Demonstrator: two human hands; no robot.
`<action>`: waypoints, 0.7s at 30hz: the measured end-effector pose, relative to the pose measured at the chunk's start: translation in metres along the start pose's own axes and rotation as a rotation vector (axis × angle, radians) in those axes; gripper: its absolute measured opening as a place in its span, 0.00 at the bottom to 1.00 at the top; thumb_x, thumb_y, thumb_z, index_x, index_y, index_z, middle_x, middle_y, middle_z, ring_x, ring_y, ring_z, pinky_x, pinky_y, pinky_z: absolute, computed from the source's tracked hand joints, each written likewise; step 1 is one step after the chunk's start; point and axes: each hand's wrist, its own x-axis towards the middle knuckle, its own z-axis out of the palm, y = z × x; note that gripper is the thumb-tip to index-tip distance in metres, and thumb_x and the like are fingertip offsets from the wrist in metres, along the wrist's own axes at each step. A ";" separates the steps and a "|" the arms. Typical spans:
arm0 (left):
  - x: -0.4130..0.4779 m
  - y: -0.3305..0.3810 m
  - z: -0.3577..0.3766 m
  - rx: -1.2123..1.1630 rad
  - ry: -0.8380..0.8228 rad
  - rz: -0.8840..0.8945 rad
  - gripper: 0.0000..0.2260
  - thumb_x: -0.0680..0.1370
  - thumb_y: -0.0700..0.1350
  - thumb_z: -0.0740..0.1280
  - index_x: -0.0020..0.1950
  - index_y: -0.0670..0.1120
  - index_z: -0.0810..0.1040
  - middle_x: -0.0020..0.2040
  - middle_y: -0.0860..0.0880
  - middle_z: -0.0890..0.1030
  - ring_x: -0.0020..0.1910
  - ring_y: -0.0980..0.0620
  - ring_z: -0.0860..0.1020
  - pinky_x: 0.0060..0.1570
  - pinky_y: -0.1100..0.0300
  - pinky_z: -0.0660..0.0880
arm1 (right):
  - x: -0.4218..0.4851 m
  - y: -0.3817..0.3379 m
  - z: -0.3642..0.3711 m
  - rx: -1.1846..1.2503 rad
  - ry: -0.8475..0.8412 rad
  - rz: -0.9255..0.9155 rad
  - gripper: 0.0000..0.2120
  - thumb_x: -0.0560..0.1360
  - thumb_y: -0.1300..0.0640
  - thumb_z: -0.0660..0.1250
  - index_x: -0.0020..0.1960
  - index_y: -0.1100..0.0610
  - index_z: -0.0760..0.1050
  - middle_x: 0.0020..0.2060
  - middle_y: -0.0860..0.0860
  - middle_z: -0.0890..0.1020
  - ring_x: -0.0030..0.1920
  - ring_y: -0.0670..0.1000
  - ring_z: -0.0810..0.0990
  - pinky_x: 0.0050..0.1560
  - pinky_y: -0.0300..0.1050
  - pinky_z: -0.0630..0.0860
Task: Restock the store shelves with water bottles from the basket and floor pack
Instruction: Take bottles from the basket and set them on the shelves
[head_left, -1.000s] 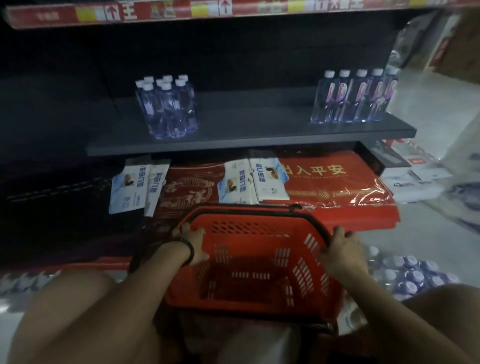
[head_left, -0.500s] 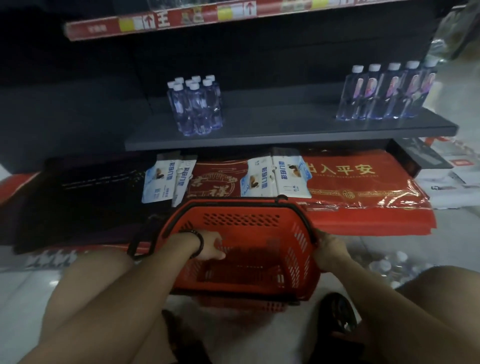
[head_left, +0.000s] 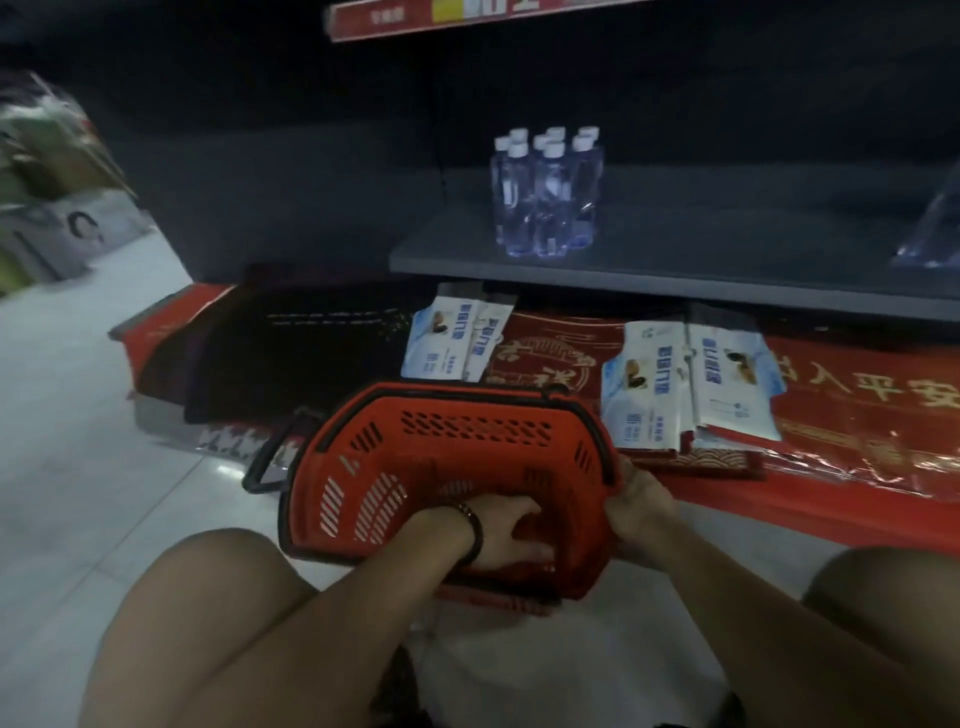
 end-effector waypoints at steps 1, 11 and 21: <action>-0.003 -0.007 0.002 -0.007 -0.013 -0.022 0.33 0.78 0.68 0.66 0.79 0.54 0.67 0.78 0.49 0.72 0.75 0.47 0.72 0.75 0.54 0.68 | 0.002 -0.008 0.006 0.017 -0.015 -0.023 0.25 0.77 0.47 0.70 0.74 0.47 0.73 0.63 0.54 0.85 0.64 0.59 0.84 0.65 0.47 0.77; -0.034 -0.060 0.007 -0.141 0.038 -0.296 0.17 0.82 0.50 0.70 0.68 0.45 0.76 0.68 0.45 0.80 0.64 0.43 0.79 0.59 0.57 0.74 | -0.010 -0.108 0.115 0.134 -0.239 -0.380 0.35 0.80 0.50 0.71 0.83 0.42 0.61 0.67 0.53 0.83 0.66 0.58 0.82 0.64 0.46 0.77; -0.048 -0.156 0.014 -0.190 0.387 -0.694 0.14 0.82 0.47 0.64 0.68 0.51 0.74 0.66 0.44 0.79 0.64 0.40 0.80 0.64 0.45 0.78 | -0.026 -0.181 0.184 -0.321 -0.375 -0.660 0.39 0.83 0.58 0.61 0.87 0.48 0.44 0.85 0.51 0.47 0.83 0.60 0.58 0.80 0.58 0.63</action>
